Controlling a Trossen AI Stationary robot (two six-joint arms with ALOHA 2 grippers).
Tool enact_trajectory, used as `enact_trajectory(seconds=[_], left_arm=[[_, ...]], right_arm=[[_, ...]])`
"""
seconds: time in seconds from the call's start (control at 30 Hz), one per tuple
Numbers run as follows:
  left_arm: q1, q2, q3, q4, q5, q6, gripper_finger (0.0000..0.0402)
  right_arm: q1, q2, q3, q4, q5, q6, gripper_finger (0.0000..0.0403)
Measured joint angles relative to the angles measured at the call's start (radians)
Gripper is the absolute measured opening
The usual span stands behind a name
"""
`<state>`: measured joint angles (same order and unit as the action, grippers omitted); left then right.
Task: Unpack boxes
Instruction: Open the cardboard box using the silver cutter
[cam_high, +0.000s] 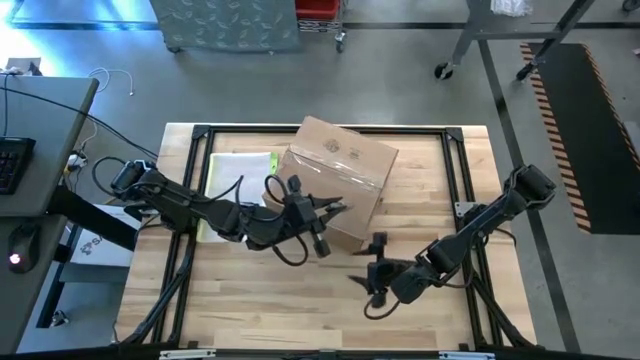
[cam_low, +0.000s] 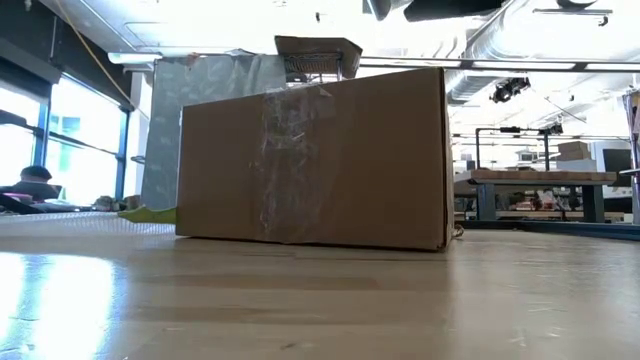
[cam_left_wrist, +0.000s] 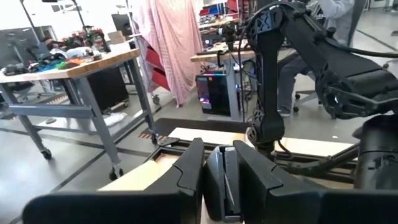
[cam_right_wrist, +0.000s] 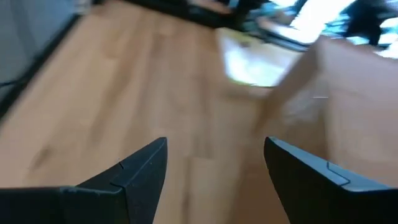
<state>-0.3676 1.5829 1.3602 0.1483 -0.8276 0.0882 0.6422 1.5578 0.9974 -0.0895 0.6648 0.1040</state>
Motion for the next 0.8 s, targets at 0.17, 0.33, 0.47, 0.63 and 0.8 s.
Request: enact_trajectory(seconds=[0.17,0.33,0.47,0.63,0.8], left_arm=[[0.0,0.0,0.0,-0.027,-0.001,-0.031,0.0042],[0.0,0.0,0.0,-0.024,-0.001,-0.049,0.0044],[-0.001,0.0,0.0,-0.024,-0.001,-0.065,0.0045],[-0.001,0.0,0.0,-0.024,-0.018,-0.068,0.0045],[-0.001,0.0,0.0,-0.025,-0.021,-0.068,0.0046]], right_arm=[[0.0,0.0,0.0,0.0,-0.154,0.0,0.0254],[0.0,0.0,0.0,0.0,-0.246,0.0,0.0254],[0.0,0.0,0.0,0.0,-0.264,0.0,0.0254],[0.0,0.0,0.0,0.0,-0.265,0.0,0.0254],[0.0,0.0,0.0,0.0,-0.265,0.0,0.0254]])
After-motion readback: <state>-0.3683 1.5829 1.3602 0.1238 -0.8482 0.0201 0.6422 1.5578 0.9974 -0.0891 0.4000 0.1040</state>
